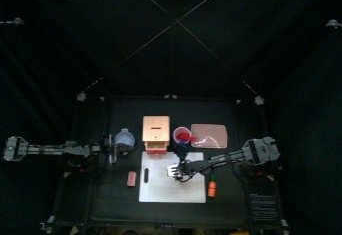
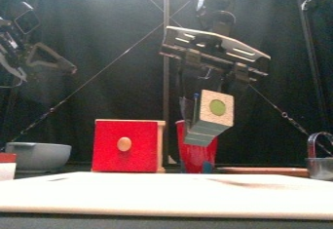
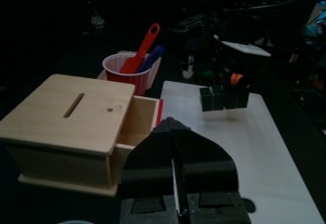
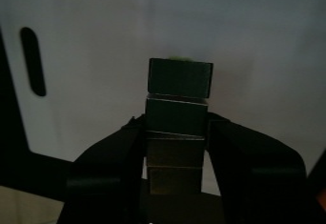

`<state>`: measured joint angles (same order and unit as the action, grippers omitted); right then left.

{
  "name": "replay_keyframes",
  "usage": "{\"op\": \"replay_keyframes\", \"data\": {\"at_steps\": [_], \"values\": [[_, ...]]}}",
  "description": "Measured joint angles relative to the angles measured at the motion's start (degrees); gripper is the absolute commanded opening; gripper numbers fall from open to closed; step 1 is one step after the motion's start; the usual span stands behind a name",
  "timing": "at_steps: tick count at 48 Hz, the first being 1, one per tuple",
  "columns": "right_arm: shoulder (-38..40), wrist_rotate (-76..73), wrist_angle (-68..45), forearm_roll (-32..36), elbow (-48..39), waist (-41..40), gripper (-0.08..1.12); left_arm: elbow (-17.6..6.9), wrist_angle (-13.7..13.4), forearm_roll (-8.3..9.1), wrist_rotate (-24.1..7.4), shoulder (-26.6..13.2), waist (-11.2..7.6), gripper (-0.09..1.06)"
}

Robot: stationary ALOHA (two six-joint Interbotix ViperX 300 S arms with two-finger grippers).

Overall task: Place sushi on board then cut the sushi with the knife then place the pieces on the plate
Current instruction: Pick knife at handle with right hand

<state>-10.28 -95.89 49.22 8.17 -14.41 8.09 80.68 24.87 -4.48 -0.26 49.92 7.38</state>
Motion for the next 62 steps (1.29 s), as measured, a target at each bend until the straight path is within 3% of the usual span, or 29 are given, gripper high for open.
{"op": "replay_keyframes", "data": {"at_steps": [9,19,40,62], "values": [[0.0,-0.62,-6.06,0.97,-0.09,0.0,0.69,0.0,0.44,1.58,-0.09,0.0,0.88,0.1],[0.0,0.0,-10.9,-0.88,-1.32,-0.18,0.8,0.0,0.53,1.58,0.26,0.09,0.97,0.1],[0.09,-0.88,-6.68,1.49,-2.29,-0.26,0.8,0.0,1.41,-0.26,0.26,0.0,1.14,0.1],[0.0,-0.62,-4.66,1.41,-1.67,-0.35,0.8,0.0,1.41,-0.44,0.26,0.0,2.99,0.1]]}}
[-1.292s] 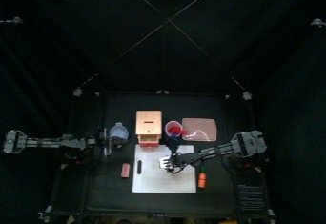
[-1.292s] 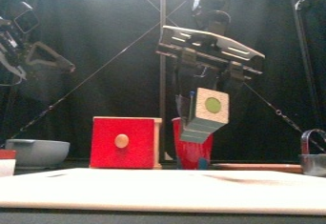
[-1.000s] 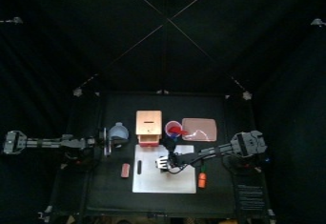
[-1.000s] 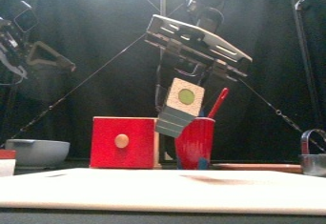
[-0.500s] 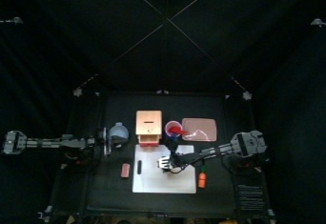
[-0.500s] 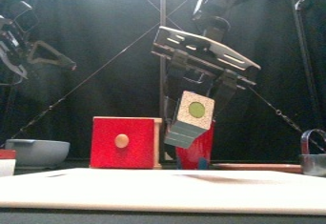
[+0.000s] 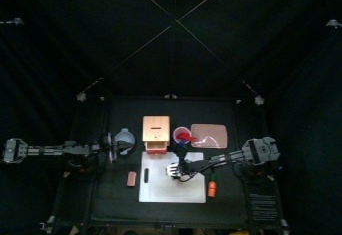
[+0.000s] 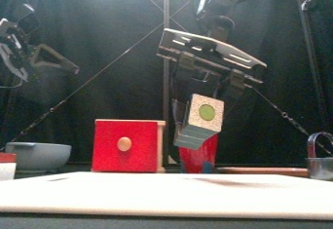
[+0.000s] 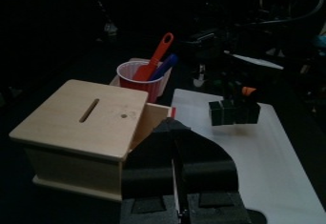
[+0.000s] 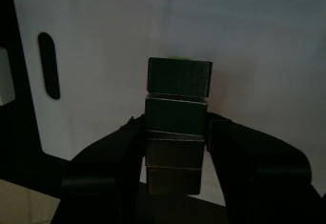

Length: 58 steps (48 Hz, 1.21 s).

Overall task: Place sushi on board then cut the sushi with the knife then place the pieces on the plate
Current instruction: Pick knife at handle with right hand

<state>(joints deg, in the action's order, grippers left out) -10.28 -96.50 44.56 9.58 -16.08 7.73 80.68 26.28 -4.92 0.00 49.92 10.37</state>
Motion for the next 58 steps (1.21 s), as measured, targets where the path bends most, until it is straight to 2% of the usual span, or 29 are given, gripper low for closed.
{"op": "replay_keyframes", "data": {"at_steps": [21,34,58], "values": [[-0.62,0.09,-11.34,-1.32,-2.37,-0.44,0.81,0.0,0.0,0.0,0.0,0.09,0.97,0.1],[-0.62,0.0,-5.8,0.53,-3.08,-0.79,0.82,0.0,0.0,0.0,0.0,0.09,0.97,0.1],[-0.62,0.09,-4.39,-2.37,-2.37,-0.79,0.83,0.53,0.0,0.0,-0.18,0.09,2.2,0.1]]}}
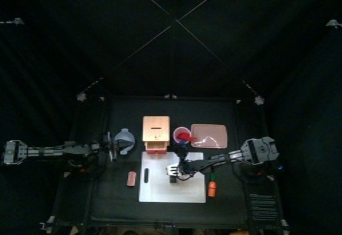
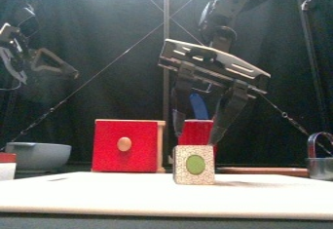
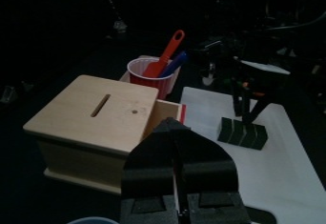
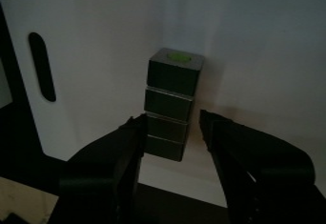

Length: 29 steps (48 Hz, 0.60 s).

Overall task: Place sushi on board then cut the sushi with the knife then place the pieces on the plate
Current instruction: Pick knife at handle with right hand

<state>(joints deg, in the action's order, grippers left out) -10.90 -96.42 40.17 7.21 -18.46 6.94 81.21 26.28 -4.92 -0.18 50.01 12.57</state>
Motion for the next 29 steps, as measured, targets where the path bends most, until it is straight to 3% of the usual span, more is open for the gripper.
{"op": "replay_keyframes", "data": {"at_steps": [17,29], "values": [[0.44,-0.09,0.26,6.33,1.67,0.0,0.83,-0.35,0.0,0.0,0.18,0.0,0.26,0.1],[8.44,0.09,0.18,17.84,-0.62,1.67,0.83,-1.49,0.0,0.0,0.35,-0.09,0.26,0.1]]}}
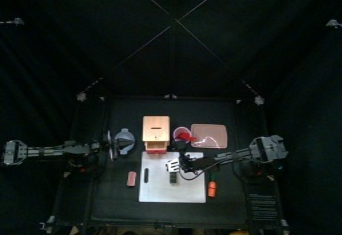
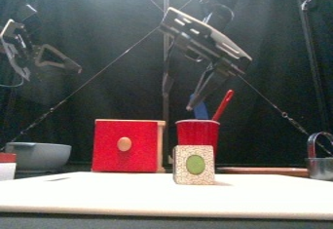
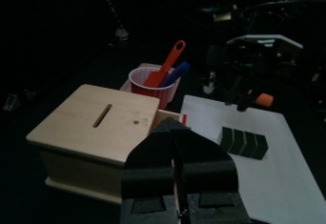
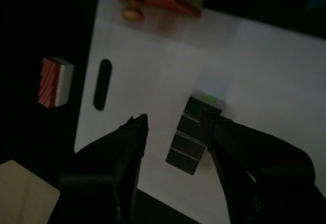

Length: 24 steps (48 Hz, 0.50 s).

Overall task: Place sushi on board then cut the sushi with the knife then place the pieces on the plate
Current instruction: Pick knife at handle with right hand

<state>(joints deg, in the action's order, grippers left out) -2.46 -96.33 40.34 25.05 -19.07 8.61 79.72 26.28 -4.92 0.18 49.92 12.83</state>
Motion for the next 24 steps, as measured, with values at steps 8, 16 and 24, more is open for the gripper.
{"op": "replay_keyframes", "data": {"at_steps": [8,16,24], "values": [[8.53,0.0,0.0,8.7,-5.54,2.46,0.83,-0.35,0.0,-0.44,0.09,0.09,0.0,0.1],[16.08,-0.09,-0.18,13.01,-12.39,2.99,0.82,-0.44,0.0,-0.97,0.09,0.0,-0.09,0.1],[26.19,0.0,-2.2,14.94,-18.98,1.93,0.82,-1.32,0.0,-2.37,0.09,0.09,-0.09,0.1]]}}
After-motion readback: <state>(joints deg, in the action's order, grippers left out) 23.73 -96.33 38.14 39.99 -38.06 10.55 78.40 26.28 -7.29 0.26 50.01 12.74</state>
